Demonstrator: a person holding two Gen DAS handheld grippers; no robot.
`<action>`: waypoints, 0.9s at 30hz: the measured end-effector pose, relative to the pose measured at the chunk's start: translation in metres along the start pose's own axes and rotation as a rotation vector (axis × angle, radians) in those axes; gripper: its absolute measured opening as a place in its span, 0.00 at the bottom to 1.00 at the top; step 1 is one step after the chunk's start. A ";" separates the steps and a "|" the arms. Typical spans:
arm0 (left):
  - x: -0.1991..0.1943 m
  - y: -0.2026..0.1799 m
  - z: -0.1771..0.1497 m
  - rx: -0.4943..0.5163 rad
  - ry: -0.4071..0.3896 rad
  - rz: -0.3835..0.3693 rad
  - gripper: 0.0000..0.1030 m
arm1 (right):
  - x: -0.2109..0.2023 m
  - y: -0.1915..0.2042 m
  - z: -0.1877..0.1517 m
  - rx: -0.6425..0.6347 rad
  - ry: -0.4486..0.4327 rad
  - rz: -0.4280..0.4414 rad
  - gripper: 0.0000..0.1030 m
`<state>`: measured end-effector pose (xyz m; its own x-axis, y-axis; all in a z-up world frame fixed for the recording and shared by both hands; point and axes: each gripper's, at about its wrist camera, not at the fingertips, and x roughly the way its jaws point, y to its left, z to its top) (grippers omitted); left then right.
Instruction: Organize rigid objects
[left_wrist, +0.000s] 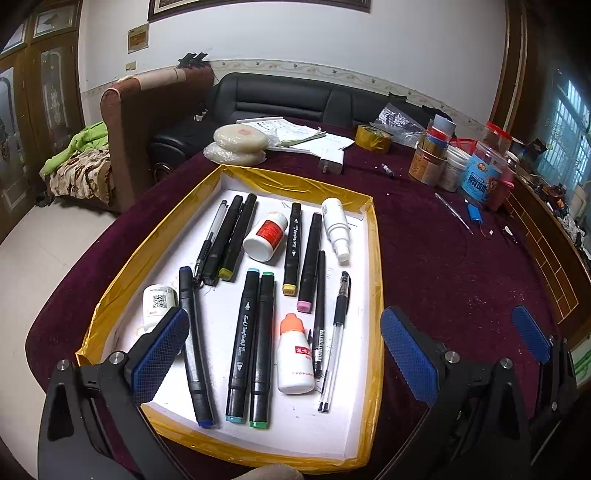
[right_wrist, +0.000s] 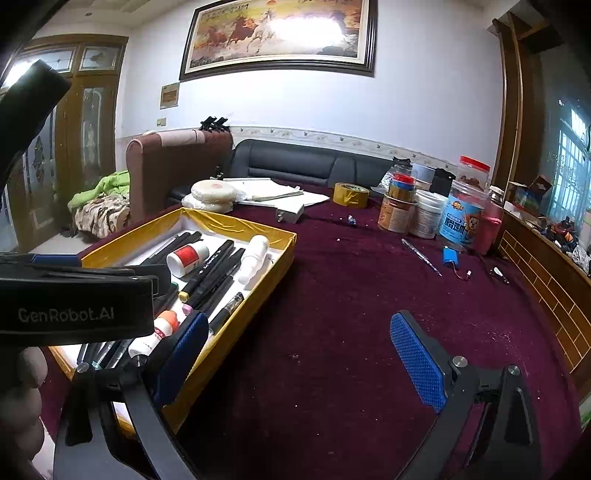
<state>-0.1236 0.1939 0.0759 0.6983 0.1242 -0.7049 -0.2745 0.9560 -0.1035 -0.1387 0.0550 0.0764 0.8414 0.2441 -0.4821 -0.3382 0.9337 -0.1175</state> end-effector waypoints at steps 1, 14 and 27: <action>0.000 0.001 0.000 0.000 0.002 0.001 1.00 | 0.000 0.001 0.000 -0.002 0.002 0.000 0.94; 0.004 0.006 -0.003 -0.018 0.017 0.009 1.00 | 0.004 0.008 -0.001 -0.022 0.022 0.002 0.94; 0.005 0.009 -0.006 -0.030 0.030 0.002 1.00 | 0.004 0.015 -0.003 -0.043 0.035 0.007 0.94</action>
<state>-0.1264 0.2019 0.0672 0.6777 0.1181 -0.7258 -0.2961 0.9473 -0.1223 -0.1418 0.0688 0.0704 0.8240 0.2401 -0.5132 -0.3623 0.9197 -0.1514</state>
